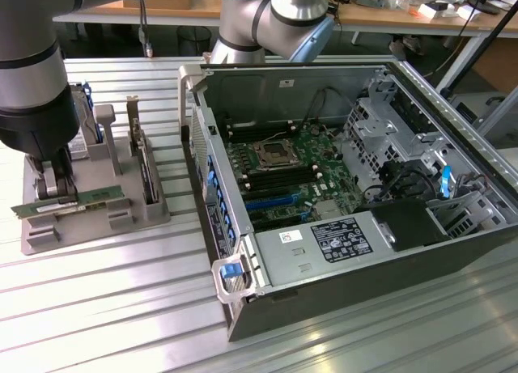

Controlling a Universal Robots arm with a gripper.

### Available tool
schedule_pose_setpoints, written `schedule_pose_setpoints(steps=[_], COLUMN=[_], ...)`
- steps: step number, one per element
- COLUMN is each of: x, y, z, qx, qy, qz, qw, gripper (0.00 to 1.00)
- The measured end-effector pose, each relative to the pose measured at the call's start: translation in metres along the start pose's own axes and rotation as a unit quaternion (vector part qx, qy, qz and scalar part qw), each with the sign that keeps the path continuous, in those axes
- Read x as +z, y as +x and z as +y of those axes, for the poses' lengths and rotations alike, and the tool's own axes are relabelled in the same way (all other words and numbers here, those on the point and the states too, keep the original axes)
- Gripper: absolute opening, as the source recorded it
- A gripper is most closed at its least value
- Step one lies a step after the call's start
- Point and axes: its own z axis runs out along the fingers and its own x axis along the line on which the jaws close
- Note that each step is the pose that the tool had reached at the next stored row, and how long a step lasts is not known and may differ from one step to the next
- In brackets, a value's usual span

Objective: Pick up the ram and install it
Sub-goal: 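Pick up the ram and move it above insertion slot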

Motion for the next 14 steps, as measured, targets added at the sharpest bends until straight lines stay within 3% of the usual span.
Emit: schedule_pose_setpoints(steps=[14], x=[-0.0111], y=[0.000], z=[0.0005], qx=[0.000], qy=[0.0000], qz=[0.0000], qw=[1.0000], gripper=[0.12])
